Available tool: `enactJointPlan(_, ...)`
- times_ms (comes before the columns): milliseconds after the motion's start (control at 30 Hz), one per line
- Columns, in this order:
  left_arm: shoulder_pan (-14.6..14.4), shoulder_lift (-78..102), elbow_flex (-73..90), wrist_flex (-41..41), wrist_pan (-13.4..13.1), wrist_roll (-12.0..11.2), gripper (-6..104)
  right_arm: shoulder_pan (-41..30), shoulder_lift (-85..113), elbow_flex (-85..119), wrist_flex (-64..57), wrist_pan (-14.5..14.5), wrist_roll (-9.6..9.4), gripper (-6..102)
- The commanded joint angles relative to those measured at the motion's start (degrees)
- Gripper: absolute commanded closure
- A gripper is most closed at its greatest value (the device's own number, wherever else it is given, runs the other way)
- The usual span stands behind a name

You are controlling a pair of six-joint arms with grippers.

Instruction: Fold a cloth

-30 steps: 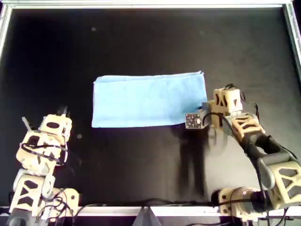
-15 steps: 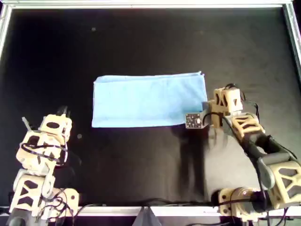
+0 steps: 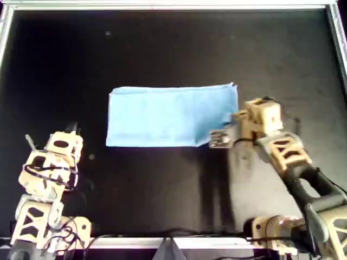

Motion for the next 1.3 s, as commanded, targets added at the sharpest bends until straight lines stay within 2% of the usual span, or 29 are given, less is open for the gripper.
enactJointPlan(0,0.5,1.1,-0.8,-0.7,0.3,0.4,36,8.4,-1.7,-11.3,-2.8,-0.1,0.44,96)
enactJointPlan(133,0.5,1.1,-0.8,-0.7,0.3,0.4,36,15.2,-13.5,-26.7,-2.8,0.3,0.44,96)
enactJointPlan(367,0.5,1.1,-0.8,-0.7,0.3,0.4,36,21.2,-40.8,-62.7,-2.8,-0.4,0.44,96)
enactJointPlan(567,0.5,1.1,-0.8,-0.7,0.3,0.4,36,27.3,-56.6,-87.5,-2.8,-0.4,0.44,96)
enactJointPlan(767,0.5,1.2,-0.8,-0.7,0.3,0.4,36,31.7,-65.4,-99.5,-2.8,0.1,0.44,96)
enactJointPlan(1000,0.5,1.2,-0.8,-0.7,0.3,0.4,36,32.1,-69.6,-101.5,-2.8,0.4,0.44,94)
enactJointPlan(1100,0.5,1.2,-0.8,-0.7,0.3,0.4,36,32.1,-69.6,-100.7,-2.8,-0.3,0.44,86)
enactJointPlan(1233,0.5,1.2,-0.8,-0.7,0.3,0.4,36,32.3,-69.6,-100.6,-2.8,0.3,0.53,65)
enactJointPlan(1267,0.5,1.2,-0.8,-0.7,0.3,0.4,36,32.3,-69.3,-100.6,-2.7,-0.4,0.53,61)
